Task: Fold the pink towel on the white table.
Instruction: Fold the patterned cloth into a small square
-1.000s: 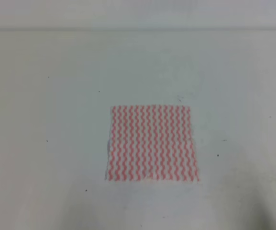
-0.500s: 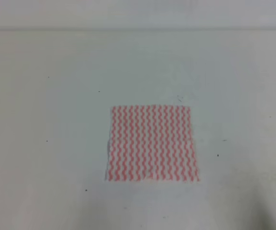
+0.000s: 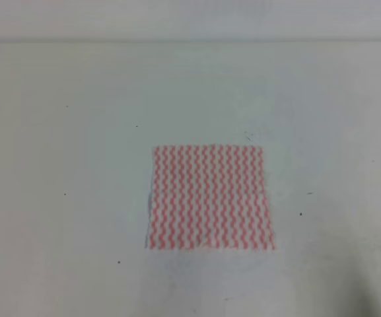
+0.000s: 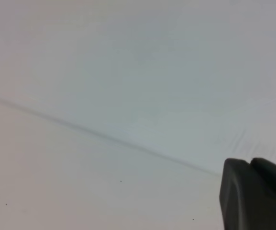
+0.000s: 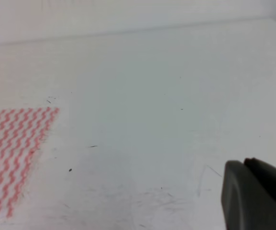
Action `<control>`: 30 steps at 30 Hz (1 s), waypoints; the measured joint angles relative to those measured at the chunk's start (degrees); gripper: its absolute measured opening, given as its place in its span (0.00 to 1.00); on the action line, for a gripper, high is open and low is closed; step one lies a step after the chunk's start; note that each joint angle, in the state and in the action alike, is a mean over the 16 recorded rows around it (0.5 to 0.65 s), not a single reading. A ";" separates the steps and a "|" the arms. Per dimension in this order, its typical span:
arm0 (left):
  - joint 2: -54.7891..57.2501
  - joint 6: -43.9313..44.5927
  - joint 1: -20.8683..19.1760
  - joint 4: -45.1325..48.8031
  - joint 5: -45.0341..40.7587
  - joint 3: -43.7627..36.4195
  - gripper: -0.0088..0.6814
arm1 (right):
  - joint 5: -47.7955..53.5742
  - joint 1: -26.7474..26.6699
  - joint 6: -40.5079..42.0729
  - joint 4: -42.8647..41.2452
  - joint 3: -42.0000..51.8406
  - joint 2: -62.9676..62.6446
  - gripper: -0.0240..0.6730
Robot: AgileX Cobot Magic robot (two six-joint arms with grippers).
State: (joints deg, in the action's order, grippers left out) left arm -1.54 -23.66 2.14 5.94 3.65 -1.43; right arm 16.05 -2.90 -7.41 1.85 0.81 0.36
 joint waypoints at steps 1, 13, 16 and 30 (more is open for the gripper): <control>0.00 -0.63 0.00 0.06 0.10 0.00 0.01 | 0.00 0.00 0.00 0.00 0.00 0.00 0.01; 0.55 -3.19 -0.01 0.50 -0.26 0.48 0.01 | -0.78 0.01 -0.01 0.10 -0.09 0.00 0.01; 0.66 -3.45 -0.01 0.47 -0.39 0.57 0.01 | -2.69 0.00 -0.01 1.38 0.00 0.00 0.01; 0.60 -4.79 -0.01 -0.03 -0.74 0.57 0.01 | -19.54 -0.04 -0.07 21.59 0.54 0.00 0.01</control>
State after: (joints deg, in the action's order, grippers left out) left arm -0.94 -28.45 2.13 5.92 2.91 -0.86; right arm -3.49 -2.93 -7.49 23.45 1.35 0.36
